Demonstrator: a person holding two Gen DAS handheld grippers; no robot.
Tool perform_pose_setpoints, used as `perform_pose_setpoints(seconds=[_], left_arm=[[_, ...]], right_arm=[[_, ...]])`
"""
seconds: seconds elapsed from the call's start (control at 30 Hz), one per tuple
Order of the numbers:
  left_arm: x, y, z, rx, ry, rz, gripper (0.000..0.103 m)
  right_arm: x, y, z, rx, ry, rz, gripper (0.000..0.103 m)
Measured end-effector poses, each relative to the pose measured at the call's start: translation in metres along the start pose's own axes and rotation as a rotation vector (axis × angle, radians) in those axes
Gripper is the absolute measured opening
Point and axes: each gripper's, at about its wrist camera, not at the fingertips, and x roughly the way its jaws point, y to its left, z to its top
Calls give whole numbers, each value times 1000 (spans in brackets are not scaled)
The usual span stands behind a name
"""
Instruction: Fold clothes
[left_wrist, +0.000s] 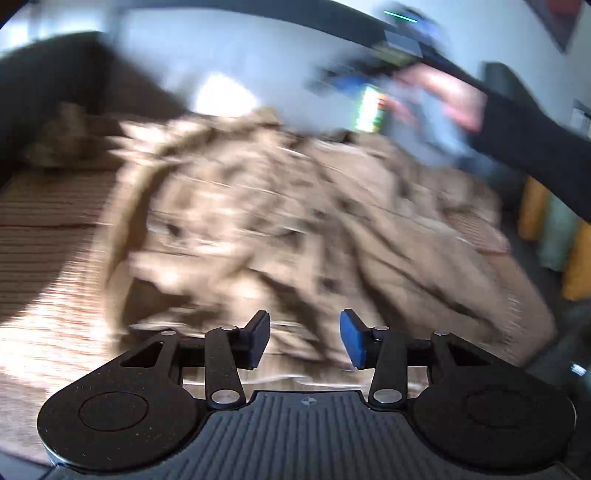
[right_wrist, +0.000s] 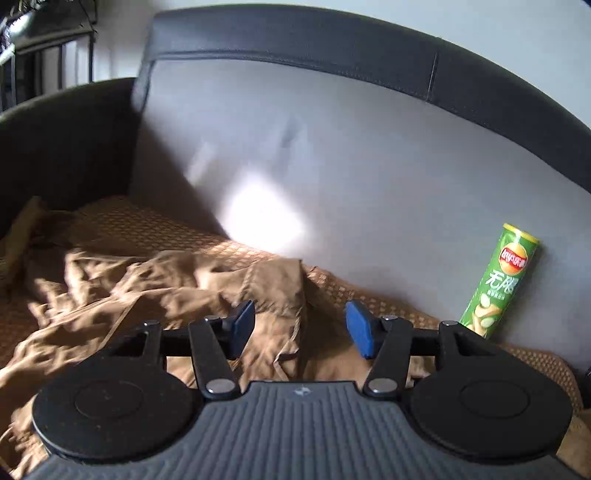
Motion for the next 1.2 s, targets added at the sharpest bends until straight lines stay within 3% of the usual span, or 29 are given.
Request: perform_pose_setpoints(seconds=[0.17,0.3,0.43,0.7,0.83,0.87,0.9,0.93,0.97,1.0,1.07,1.2], left_arm=[[-14,48,6,-94,-37,208,58],[-14,56,-10,10,30,245,56],[-9,58,-19,44,48,280,56],[4,65,-37,108,95,340,48],[14,70,-38,86,87,358,46],[15,69,-37,83,76,355,23],[15,67,-36,81,64,353,13],[12,66,-35,73,40,373,3],[9,64,-34,65,16,394,2],[2,65,-34,44,-6,402,2],[-7,68,-36,9,-23,405,2],[13,68,-56,32,56,411,2]], right_arm=[[-88,31,-92,83,120,204,65],[-119,48,-171,228,297,329,65],[-127,60,-220,369,402,376,65],[-129,79,-236,495,419,396,65],[-127,80,-239,526,433,393,65],[-124,81,-240,543,437,397,65],[-121,82,-242,562,437,405,63],[-118,83,-243,577,435,413,55],[-115,84,-244,588,439,429,43],[-113,83,-245,600,449,453,6],[-118,80,-244,611,448,500,6],[-126,75,-247,548,463,488,3]])
